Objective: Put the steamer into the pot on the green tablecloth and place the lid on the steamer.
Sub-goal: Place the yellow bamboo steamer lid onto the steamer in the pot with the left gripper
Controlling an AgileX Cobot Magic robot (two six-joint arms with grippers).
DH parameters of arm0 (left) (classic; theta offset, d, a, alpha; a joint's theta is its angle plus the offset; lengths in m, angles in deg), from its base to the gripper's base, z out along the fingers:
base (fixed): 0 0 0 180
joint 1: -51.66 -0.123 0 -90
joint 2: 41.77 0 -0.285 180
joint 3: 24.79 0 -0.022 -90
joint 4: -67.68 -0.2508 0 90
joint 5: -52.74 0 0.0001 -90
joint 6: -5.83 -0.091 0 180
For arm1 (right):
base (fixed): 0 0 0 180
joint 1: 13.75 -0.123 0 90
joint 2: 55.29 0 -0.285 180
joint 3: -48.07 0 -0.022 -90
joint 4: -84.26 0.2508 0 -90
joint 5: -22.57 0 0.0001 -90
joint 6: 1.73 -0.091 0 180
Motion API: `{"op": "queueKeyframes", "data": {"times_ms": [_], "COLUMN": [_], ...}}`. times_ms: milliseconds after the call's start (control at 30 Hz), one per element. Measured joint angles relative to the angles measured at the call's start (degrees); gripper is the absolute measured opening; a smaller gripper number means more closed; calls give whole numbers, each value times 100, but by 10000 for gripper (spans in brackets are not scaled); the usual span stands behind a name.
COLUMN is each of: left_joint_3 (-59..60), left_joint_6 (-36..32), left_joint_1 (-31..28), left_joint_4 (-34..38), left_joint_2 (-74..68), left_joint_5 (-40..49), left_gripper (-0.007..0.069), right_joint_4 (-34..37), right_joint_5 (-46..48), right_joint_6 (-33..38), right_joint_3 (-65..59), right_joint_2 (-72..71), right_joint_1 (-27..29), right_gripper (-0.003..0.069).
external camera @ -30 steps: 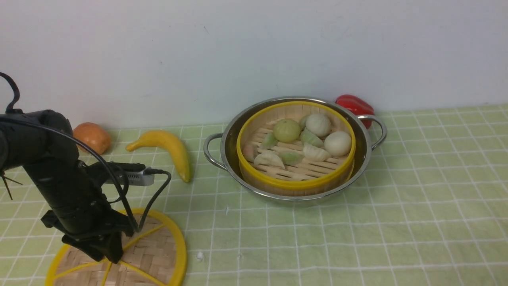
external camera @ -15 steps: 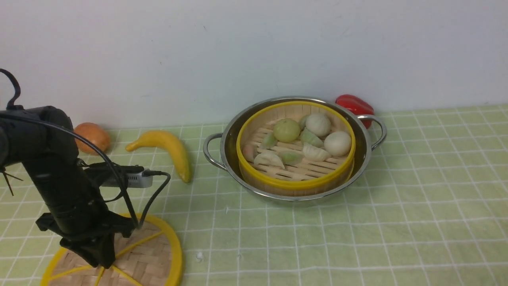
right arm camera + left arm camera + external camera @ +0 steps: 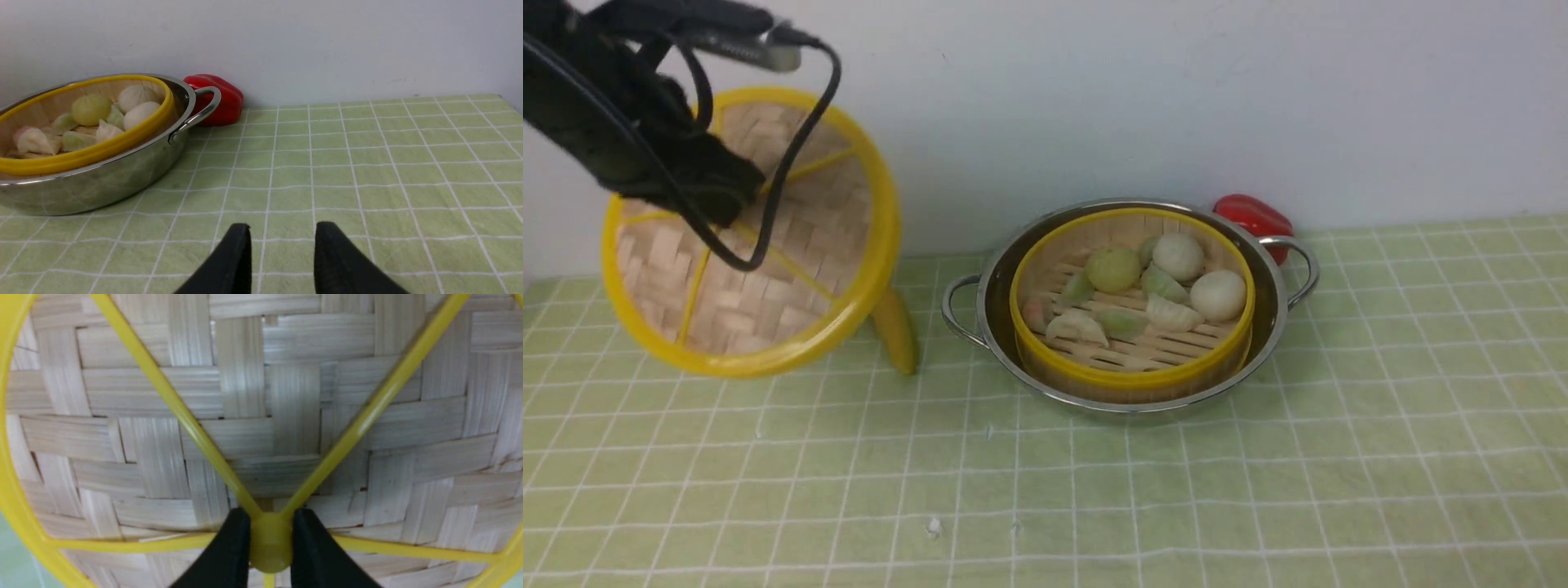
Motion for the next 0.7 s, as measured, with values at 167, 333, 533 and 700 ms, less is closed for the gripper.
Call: {"op": "queueKeyframes", "data": {"times_ms": [167,333,533,700], "left_joint_3": [-932,-1734,-2486,-2644], "left_joint_6": [-813,-1772,-2323,-2636], "left_joint_1": [1212,2302,2790,2798], "left_joint_4": [-302,-1061,-1479,-1313], "left_joint_2": [-535,-1501,-2500,-2882], "left_joint_5": [5,18,53,72], "left_gripper": [116,116,116,116], "right_joint_4": [0,0,0,0], "right_joint_5": [0,0,0,0], "right_joint_6": [0,0,0,0], "right_joint_3": [0,0,0,0], "right_joint_2": [0,0,0,0], "right_joint_1": [0,0,0,0], "right_gripper": [240,240,240,240]}}
